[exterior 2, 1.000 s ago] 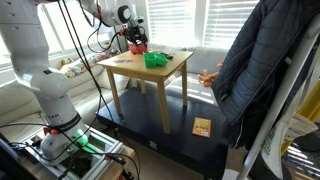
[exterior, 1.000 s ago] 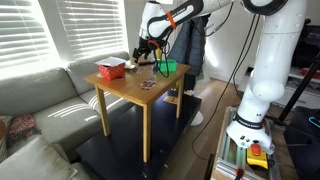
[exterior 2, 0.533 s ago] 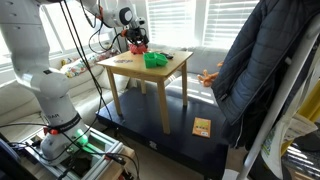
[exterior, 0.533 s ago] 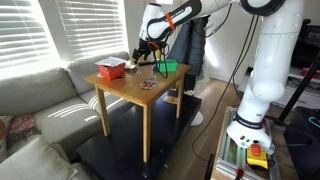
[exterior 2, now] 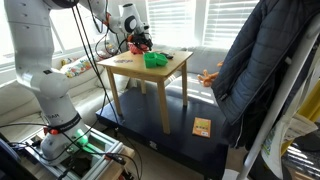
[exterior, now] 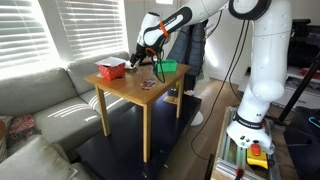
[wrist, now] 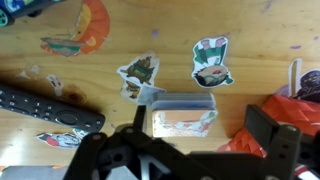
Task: Put the cards in the green box
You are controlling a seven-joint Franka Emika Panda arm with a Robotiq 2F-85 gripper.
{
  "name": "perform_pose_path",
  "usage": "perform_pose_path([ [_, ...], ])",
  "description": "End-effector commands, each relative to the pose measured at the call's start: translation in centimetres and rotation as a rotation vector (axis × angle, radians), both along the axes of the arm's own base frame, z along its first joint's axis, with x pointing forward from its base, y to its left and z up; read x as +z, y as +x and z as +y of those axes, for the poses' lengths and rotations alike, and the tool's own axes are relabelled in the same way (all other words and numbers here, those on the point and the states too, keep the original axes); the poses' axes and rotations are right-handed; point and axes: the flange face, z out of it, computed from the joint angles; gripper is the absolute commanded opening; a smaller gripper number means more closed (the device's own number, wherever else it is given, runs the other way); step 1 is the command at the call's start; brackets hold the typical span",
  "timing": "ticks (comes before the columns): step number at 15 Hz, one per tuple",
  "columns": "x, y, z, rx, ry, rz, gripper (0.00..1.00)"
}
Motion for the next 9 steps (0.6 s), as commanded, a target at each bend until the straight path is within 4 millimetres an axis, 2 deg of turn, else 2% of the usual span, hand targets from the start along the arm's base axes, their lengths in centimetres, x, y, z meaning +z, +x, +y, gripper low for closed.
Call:
perform_pose_path([
  [1, -0.8, 2.2, -0.5, 0.024, 0.004, -0.034, 1.0],
  [9, -2.7, 4.8, -0.7, 0.026, 0.017, -0.048, 1.0],
])
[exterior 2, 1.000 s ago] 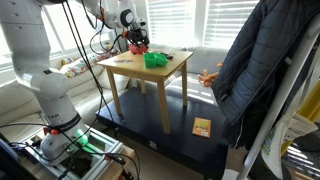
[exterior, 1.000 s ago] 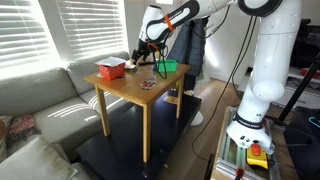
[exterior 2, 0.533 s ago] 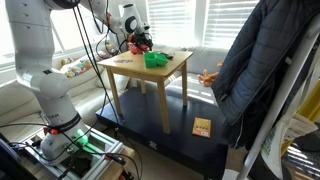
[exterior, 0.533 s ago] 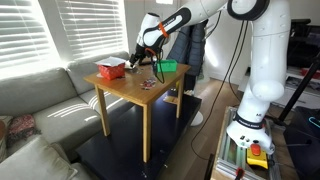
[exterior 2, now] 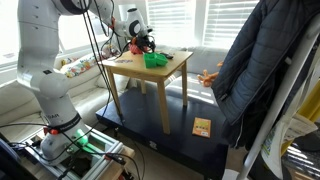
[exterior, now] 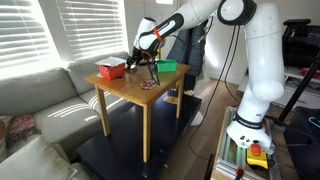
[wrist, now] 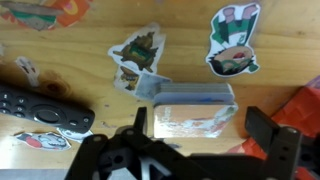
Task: Put the cards in the green box
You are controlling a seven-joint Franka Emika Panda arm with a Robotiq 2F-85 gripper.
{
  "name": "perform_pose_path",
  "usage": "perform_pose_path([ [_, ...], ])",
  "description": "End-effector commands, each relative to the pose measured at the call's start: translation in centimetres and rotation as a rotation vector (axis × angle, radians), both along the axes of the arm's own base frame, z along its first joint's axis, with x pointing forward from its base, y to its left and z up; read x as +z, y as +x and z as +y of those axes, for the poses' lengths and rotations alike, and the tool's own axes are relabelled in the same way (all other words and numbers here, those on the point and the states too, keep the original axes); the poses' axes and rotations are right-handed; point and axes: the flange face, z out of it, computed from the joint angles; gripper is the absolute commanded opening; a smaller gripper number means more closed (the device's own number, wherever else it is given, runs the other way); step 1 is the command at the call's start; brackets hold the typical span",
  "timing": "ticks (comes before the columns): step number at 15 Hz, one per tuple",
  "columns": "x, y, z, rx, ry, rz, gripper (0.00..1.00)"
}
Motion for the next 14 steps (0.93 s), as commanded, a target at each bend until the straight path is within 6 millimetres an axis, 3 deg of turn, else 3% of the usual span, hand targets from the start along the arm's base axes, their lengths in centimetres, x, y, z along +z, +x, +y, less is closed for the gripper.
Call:
perform_pose_path([
  [1, -0.5, 1.6, -0.2, 0.013, 0.008, -0.021, 1.0],
  [7, -1.6, 2.3, -0.1, 0.021, 0.008, -0.002, 1.0],
  [8, -1.8, 2.4, -0.1, 0.022, 0.006, 0.003, 0.9],
  [9, -1.9, 2.4, -0.1, 0.022, 0.008, 0.006, 0.72],
  [12, -1.8, 2.4, -0.1, 0.021, 0.006, 0.009, 0.53],
  [14, -1.6, 2.2, 0.1, 0.014, 0.005, 0.021, 0.53],
])
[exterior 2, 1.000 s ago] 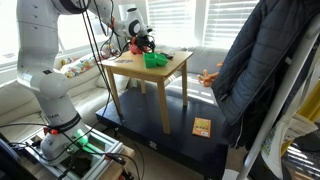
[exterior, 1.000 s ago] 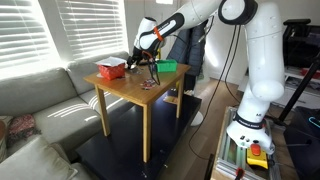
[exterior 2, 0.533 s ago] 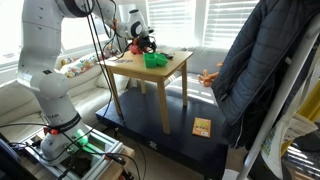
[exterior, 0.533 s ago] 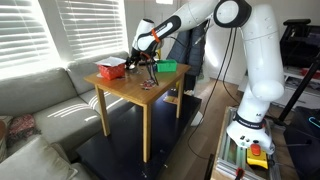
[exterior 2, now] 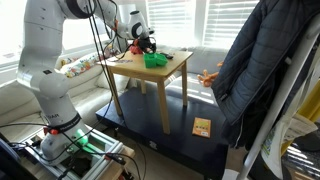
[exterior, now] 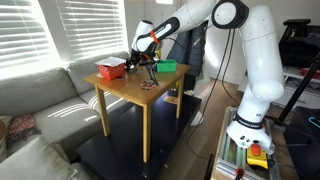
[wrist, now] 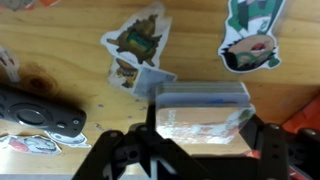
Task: Put the cards in the green box
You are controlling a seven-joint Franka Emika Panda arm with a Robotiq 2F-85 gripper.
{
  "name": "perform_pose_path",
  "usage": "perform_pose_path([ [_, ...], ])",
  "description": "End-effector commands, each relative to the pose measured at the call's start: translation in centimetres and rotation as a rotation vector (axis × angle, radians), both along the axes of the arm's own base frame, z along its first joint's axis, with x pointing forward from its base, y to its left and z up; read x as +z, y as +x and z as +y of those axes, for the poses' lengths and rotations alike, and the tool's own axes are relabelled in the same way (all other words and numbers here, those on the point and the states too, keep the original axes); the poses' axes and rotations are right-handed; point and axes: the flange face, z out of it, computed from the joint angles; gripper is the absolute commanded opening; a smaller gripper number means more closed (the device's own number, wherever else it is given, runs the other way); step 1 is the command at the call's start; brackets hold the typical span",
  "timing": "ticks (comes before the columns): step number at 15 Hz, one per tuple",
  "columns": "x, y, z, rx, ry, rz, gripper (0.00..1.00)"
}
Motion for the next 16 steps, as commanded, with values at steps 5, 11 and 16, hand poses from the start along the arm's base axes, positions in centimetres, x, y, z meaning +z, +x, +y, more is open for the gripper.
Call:
perform_pose_path([
  [5, 2.7, -0.9, 0.6, -0.047, 0.008, 0.048, 0.53],
  [11, 9.2, -3.8, 0.2, -0.134, 0.03, 0.088, 0.53],
  [16, 14.4, -8.1, -3.2, -0.255, 0.024, 0.246, 0.53],
])
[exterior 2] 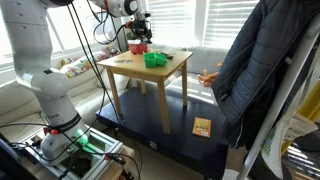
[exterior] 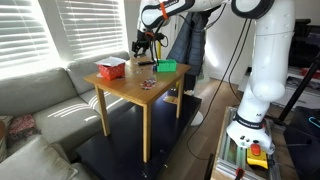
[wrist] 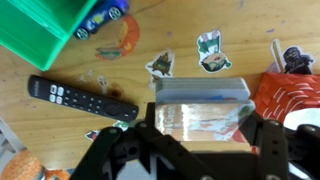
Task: Put the cards in the green box
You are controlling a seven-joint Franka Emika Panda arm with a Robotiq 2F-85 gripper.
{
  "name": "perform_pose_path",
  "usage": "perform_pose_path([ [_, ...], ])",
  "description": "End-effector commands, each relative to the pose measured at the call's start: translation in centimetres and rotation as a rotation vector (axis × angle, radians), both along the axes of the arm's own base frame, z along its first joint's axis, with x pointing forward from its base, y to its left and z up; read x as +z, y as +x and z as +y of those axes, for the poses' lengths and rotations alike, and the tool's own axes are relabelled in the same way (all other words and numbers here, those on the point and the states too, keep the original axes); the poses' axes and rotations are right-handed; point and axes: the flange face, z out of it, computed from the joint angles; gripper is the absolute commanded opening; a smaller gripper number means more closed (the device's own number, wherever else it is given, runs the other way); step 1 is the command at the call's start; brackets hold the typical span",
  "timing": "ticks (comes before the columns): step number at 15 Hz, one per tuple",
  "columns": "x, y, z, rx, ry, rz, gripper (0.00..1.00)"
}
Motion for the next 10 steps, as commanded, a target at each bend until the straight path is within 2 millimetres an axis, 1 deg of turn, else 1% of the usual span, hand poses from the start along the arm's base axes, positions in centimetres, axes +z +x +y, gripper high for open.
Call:
perform_pose_path([
  [1, 3.6, -3.7, -2.5, -0.1, -0.005, 0.093, 0.53],
  [4, 4.9, -6.4, -4.7, -0.156, 0.013, 0.166, 0.53],
  [6, 5.1, -7.9, -6.2, -0.199, 0.034, 0.213, 0.53],
  [10, 4.0, -10.8, -8.7, -0.291, 0.076, 0.305, 0.53],
])
